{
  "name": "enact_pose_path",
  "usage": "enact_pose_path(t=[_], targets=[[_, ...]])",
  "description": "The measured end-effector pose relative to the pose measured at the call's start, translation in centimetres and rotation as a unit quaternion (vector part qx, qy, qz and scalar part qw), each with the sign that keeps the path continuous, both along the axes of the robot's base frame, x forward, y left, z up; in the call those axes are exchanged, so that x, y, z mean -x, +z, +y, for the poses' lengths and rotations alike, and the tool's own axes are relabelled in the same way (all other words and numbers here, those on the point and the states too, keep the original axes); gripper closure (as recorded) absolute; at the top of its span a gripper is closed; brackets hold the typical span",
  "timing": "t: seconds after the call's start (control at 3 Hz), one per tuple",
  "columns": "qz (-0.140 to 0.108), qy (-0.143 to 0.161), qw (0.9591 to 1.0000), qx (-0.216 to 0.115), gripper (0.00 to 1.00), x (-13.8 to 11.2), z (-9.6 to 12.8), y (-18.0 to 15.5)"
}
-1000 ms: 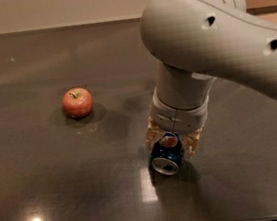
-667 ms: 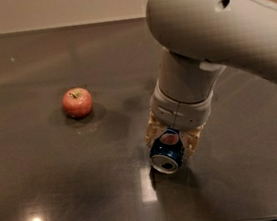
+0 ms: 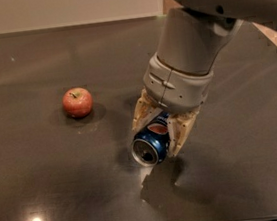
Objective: Place pepsi can upright
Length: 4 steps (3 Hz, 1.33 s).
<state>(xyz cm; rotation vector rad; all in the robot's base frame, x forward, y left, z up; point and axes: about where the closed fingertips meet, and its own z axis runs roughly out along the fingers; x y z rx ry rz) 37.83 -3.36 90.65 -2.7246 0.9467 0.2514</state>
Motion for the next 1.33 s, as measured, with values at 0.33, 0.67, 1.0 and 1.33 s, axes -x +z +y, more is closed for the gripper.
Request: enact_pose_path(t=[0.33,0.67,1.0,1.33], targets=[[0.060,-0.085,0.9929,-0.057,1.00,-0.1,1.2,1.4],[0.114,-0.157,0.9724,-0.129,1.00,-0.2,2.1,2.5],[0.167,-0.214,0.9395,-0.209,1.00,-0.6,2.9,3.3],[0.210,-0.250,0.9035,-0.278,1.00,-1.2,3.1,3.5]])
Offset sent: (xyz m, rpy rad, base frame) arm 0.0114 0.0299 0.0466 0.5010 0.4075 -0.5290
